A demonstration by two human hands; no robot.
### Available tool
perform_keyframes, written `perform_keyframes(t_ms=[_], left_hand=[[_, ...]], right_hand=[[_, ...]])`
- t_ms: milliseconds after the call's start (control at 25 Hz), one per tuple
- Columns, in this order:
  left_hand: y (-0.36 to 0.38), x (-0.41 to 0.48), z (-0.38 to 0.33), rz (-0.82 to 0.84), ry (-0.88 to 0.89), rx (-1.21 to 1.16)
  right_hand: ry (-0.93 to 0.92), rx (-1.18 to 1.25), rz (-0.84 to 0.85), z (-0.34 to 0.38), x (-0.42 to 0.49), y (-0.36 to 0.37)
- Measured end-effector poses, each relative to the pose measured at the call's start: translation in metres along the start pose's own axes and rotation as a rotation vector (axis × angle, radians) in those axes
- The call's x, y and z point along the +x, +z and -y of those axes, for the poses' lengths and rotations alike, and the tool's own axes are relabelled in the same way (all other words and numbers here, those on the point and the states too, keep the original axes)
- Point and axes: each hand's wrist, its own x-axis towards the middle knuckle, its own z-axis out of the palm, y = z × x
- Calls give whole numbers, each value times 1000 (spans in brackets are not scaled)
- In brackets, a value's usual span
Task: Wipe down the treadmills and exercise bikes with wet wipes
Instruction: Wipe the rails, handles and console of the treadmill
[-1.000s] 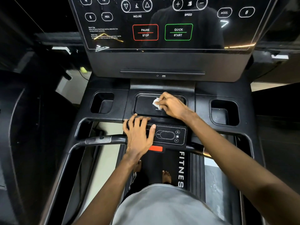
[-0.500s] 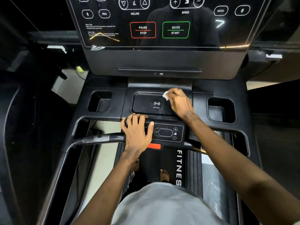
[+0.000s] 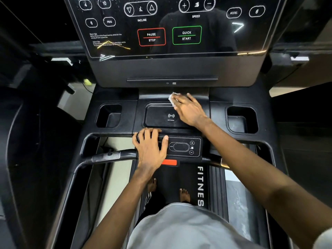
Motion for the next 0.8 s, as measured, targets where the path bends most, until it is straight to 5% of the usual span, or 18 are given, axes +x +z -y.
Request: perform_keyframes(t_ms=[200,480,720,800], left_hand=[[-7,12,1,147,118,48],[-8,14,-3,155,127,20],[-8,20,-18,222,173,44],[-8,21,-23,226,203,40]], right_hand=[[210,-42,10,-8,-36,1],[44,-105,154,3,-4,-6],[356,58,-39,-27,-62,-8],[321,126,-51,-32,-80,-10]])
